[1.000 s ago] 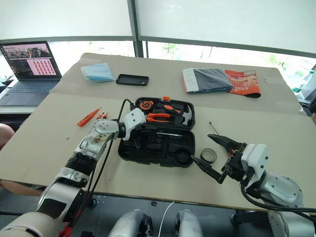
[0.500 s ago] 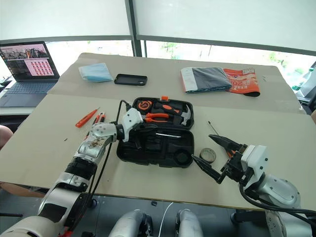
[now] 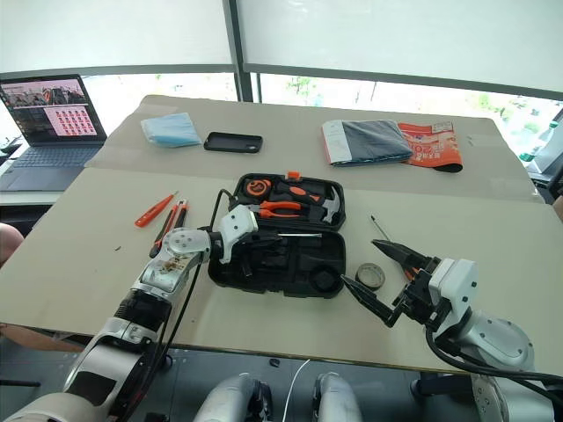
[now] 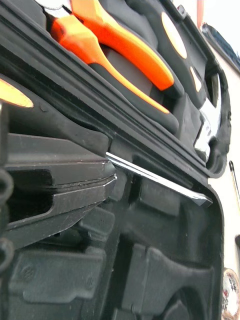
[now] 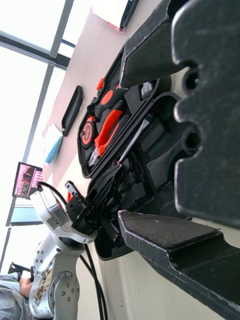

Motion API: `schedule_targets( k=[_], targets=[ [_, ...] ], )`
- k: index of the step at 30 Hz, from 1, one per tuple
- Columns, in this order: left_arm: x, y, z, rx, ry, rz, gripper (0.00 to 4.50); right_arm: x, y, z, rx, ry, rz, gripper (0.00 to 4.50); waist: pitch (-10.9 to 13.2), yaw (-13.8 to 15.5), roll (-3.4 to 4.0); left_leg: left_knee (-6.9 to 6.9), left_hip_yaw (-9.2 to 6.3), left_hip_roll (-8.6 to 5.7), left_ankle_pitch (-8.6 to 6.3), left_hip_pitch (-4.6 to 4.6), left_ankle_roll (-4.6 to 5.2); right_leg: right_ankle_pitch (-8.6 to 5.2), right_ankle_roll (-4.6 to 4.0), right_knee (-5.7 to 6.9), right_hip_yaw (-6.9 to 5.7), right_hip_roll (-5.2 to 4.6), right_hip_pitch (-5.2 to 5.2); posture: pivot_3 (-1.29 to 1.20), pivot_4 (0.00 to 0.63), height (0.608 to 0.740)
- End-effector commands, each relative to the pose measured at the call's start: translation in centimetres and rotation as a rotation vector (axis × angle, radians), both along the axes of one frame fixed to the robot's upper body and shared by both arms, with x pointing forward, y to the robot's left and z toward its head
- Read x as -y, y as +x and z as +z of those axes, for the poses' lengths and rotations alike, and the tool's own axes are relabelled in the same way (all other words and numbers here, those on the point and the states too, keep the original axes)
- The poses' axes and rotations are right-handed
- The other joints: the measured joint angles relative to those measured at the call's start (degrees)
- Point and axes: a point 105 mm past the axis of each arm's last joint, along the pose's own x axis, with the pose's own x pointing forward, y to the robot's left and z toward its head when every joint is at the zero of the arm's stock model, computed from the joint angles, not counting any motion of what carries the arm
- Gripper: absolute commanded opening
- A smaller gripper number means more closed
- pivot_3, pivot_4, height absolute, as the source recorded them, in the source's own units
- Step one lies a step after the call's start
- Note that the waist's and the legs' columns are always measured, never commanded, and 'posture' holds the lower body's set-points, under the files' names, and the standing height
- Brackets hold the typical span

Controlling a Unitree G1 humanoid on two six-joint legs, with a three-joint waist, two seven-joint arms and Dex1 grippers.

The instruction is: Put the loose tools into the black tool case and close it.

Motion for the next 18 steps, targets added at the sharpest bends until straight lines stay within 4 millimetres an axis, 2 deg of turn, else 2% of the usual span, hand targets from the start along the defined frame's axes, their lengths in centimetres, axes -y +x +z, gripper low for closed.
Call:
schedule_targets(
  k=[1, 4, 10, 14, 18],
  targets=[
    [1.0, -1.3, 1.9, 0.011, -0.099, -0.088, 0.01, 0.0, -0.5, 1.0, 0.052, 0.0, 0.002, 4.5, 0.0, -0.06, 0.0, 0.0, 0.01, 0.0, 0.0, -0.03, 0.01, 0.0, 0.0, -0.01, 0.0, -0.01, -0.03, 0.0, 0.15, 0.74],
    [0.7, -1.5, 2.2, 0.023, -0.095, -0.095, 0.01, 0.0, -0.6, 1.0, 0.048, 0.002, 0.004, 4.5, 0.0, -0.11, 0.0, -0.02, 0.02, 0.01, 0.16, -0.12, -0.27, 0.0, -0.01, 0.0, 0.02, -0.02, -0.17, 0.0, 0.15, 0.74],
    [-0.2, 0.1, 2.5, 0.03, -0.099, 0.008, 0.01, -0.1, -0.5, 0.9, 0.047, 0.005, 0.007, 4.5, 0.0, -0.1, 0.0, -0.01, 0.02, 0.01, 0.12, -0.2, -0.19, 0.0, -0.01, 0.05, 0.02, 0.06, -0.26, 0.0, 0.15, 0.74],
    [-0.7, 1.2, 1.4, 0.019, -0.052, 0.096, 0.01, -0.2, -0.4, 0.8, 0.046, 0.006, 0.009, 4.5, 0.0, -0.08, 0.0, -0.01, 0.02, 0.0, 0.05, -0.22, -0.06, 0.0, -0.01, 0.05, 0.02, 0.17, -0.29, 0.0, 0.15, 0.74],
    [-0.8, 1.2, 0.3, -0.025, -0.02, 0.112, 0.01, -0.1, -0.5, 0.7, 0.043, 0.004, 0.008, 4.5, 0.0, -0.09, 0.0, 0.0, 0.03, 0.0, 0.14, -0.24, -0.2, 0.0, -0.01, 0.05, 0.02, 0.18, -0.29, 0.0, 0.15, 0.74]
  ],
)
